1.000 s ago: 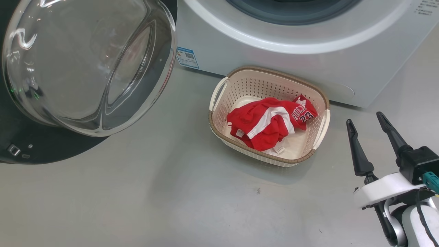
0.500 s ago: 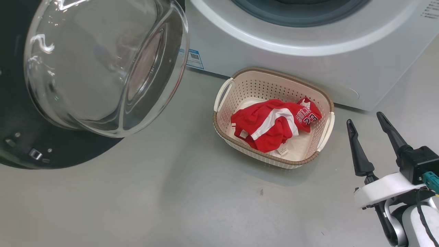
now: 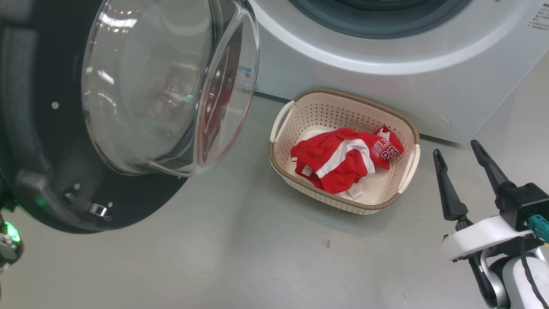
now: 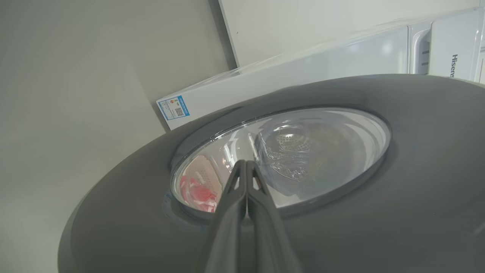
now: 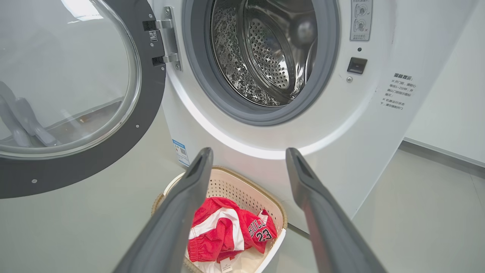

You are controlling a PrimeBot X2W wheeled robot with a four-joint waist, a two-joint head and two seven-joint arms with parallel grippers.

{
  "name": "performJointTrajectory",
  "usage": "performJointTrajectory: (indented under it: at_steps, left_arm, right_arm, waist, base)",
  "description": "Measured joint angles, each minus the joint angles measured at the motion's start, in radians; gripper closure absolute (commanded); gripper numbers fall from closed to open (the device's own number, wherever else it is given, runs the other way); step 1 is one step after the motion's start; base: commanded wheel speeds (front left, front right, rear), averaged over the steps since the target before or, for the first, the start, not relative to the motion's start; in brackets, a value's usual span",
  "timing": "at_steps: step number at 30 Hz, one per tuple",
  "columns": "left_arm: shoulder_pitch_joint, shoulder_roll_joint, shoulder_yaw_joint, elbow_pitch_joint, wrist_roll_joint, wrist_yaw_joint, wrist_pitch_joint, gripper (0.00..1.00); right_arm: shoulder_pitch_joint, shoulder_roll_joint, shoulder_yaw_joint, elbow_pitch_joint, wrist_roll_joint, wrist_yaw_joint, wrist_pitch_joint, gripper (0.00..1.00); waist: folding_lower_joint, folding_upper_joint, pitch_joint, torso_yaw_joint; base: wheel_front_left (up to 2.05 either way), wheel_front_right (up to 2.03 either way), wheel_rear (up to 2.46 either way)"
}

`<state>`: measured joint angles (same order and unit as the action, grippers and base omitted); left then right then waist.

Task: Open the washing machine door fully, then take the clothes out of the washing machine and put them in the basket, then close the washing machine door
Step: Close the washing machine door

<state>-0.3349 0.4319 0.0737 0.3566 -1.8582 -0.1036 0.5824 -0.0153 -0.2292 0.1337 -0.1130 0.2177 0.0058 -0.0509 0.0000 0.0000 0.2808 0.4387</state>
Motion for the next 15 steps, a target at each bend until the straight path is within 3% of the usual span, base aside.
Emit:
performJointTrajectory:
  at_steps: [15]
  left_arm:
    - [0.075,-0.043,-0.06,-0.165,-0.045,-0.016,0.166,1.0]
  right_arm:
    - [0.0,0.027,0.005,0.002,0.007,-0.008,-0.026,0.0]
  waist:
    - [0.0,0.0,-0.007,-0.039]
  base:
    - [0.0,0.0,0.0]
